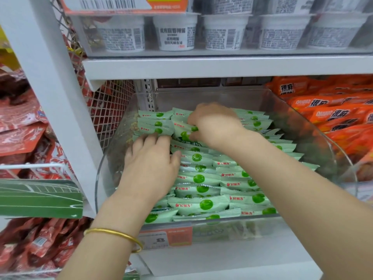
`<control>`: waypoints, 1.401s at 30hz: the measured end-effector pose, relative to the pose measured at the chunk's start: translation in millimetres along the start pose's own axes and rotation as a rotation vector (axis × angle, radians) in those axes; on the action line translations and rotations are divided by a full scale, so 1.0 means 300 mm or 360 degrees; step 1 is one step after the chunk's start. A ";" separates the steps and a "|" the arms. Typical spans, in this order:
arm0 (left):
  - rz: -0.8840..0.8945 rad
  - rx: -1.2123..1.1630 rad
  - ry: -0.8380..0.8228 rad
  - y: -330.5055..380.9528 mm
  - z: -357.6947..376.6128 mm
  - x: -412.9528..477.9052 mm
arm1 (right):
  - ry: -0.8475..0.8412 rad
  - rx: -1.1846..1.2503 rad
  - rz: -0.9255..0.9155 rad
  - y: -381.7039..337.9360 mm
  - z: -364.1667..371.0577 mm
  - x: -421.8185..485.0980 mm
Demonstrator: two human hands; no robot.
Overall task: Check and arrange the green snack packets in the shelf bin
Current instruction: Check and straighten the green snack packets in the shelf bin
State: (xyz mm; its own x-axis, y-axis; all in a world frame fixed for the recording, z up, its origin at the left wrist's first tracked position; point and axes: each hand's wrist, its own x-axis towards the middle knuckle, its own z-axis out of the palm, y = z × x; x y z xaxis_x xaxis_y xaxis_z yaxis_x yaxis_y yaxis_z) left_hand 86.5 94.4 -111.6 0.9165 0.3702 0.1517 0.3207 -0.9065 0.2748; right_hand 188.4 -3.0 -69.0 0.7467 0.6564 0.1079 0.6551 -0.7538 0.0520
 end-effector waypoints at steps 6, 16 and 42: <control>0.0055 -0.0180 0.0116 0.001 -0.009 0.014 | 0.0037 0.0067 0.0006 0.050 0.000 -0.016; 0.0228 -0.0101 0.0012 -0.007 0.029 0.069 | 0.0210 0.0057 -0.0038 0.062 0.076 -0.034; 0.0118 -0.0004 -0.0111 0.003 0.031 0.074 | 0.0204 0.0482 0.0312 0.087 0.078 -0.002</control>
State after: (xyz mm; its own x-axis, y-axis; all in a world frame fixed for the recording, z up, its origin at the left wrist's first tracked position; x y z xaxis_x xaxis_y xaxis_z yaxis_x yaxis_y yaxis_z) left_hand 109.4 100.0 -117.0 0.9522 0.2870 0.1049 0.2509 -0.9302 0.2677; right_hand 207.6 -22.4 -91.0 0.8534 0.4767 0.2109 0.5198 -0.8085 -0.2758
